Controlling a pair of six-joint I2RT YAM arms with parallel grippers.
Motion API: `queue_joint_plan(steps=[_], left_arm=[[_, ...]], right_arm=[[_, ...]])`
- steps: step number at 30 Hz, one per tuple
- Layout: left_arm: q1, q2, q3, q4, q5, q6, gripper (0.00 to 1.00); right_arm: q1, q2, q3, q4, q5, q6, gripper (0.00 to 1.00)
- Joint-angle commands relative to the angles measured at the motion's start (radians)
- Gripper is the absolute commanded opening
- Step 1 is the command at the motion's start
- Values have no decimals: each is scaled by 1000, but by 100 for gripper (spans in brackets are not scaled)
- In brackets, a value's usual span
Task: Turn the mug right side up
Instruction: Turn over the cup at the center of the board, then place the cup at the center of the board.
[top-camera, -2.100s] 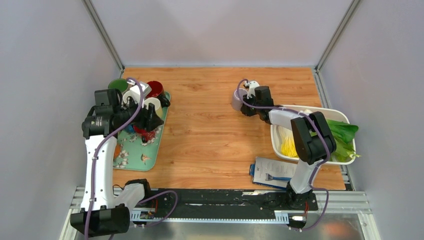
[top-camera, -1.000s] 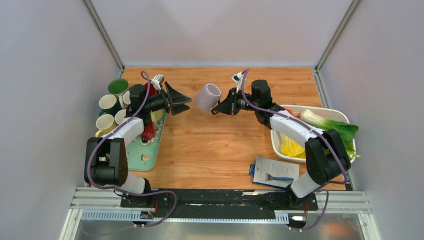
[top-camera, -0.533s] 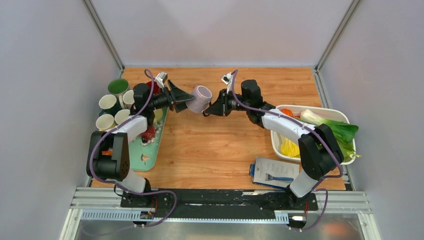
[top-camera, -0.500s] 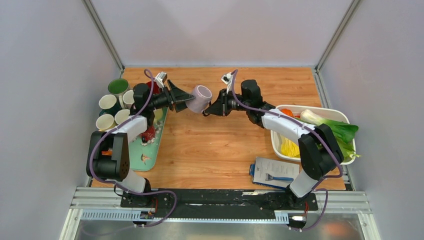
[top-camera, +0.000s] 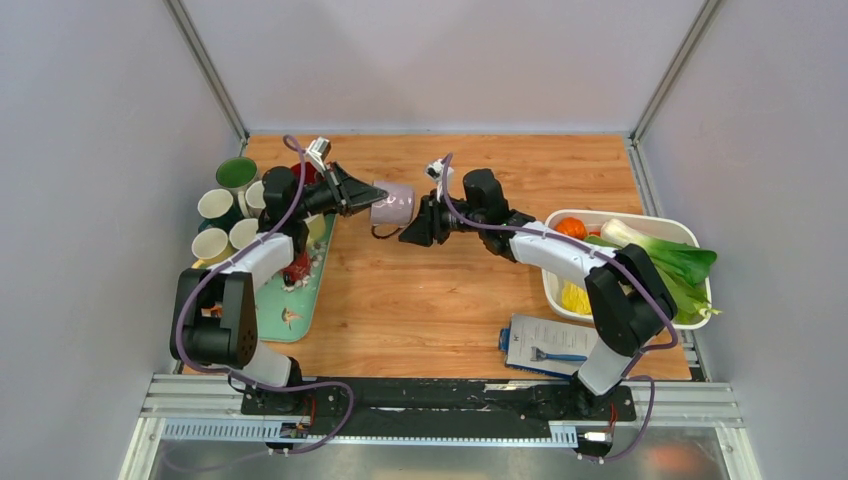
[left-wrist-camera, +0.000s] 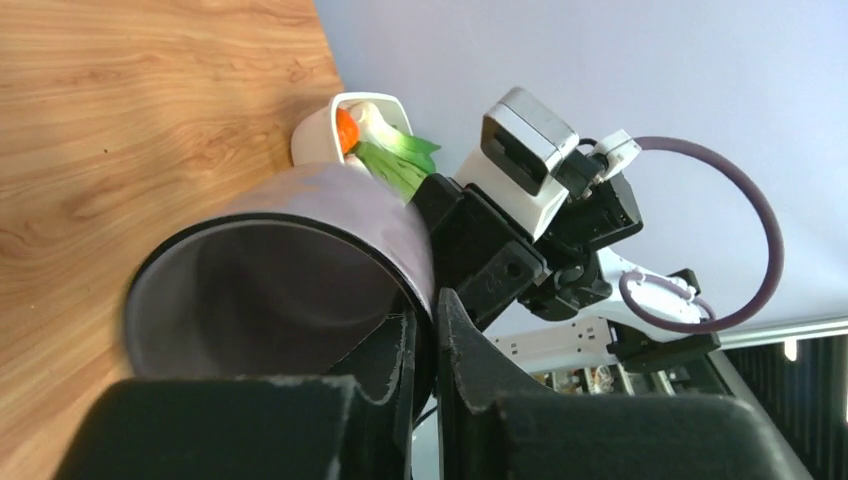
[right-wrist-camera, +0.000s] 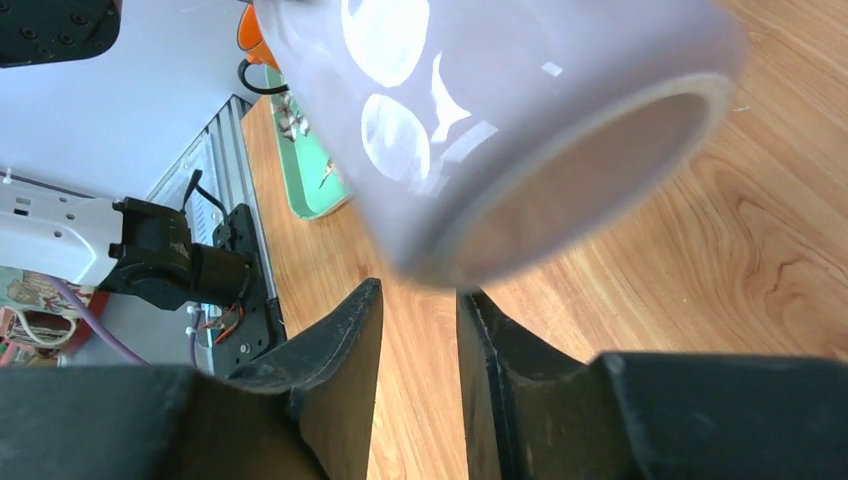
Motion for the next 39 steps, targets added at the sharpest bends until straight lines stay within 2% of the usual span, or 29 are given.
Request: queue_joint_plan(steps=[1, 4, 7, 8, 10, 11, 12, 13, 15, 17, 22, 24, 28, 34, 39], left_arm=[[-5, -43, 6, 72, 12, 27, 8], [-5, -50, 31, 13, 32, 84, 4], [-5, -70, 62, -81, 68, 223, 0], [-6, -85, 85, -178, 70, 265, 0], [-7, -107, 146, -494, 62, 491, 0], [-13, -112, 174, -748, 16, 717, 0], [-20, -119, 225, -870, -18, 824, 0], [-39, -120, 248, -1064, -90, 1024, 0], [-67, -118, 283, -1237, -193, 1202, 0], [-96, -117, 288, -1328, -282, 1284, 0], [-223, -132, 263, -1405, -582, 1469, 0], [-276, -131, 249, -1409, -657, 1491, 0], [-308, -108, 223, -1385, -757, 1479, 0], [-321, -78, 202, -1340, -844, 1427, 2], [-353, -45, 196, -1342, -827, 1415, 19]], right_arm=[[4, -16, 7, 35, 26, -43, 39], [5, -27, -12, 29, 31, -84, 52], [5, -68, -67, 14, 17, -161, 66], [5, -88, -94, 8, 14, -189, 72], [2, -131, -146, -4, 8, -225, 80], [0, -153, -175, -13, 6, -243, 82], [-3, -174, -200, -19, 6, -261, 85], [-8, -196, -224, -26, 7, -278, 87], [-20, -235, -264, -40, 12, -301, 89], [-42, -265, -297, -42, 8, -302, 93], [-95, -317, -343, -58, 45, -318, 97], [-112, -331, -351, -69, 73, -333, 98], [-145, -353, -368, -83, 105, -352, 99], [-179, -379, -401, -84, 105, -346, 100], [-192, -396, -416, -83, 105, -351, 100]])
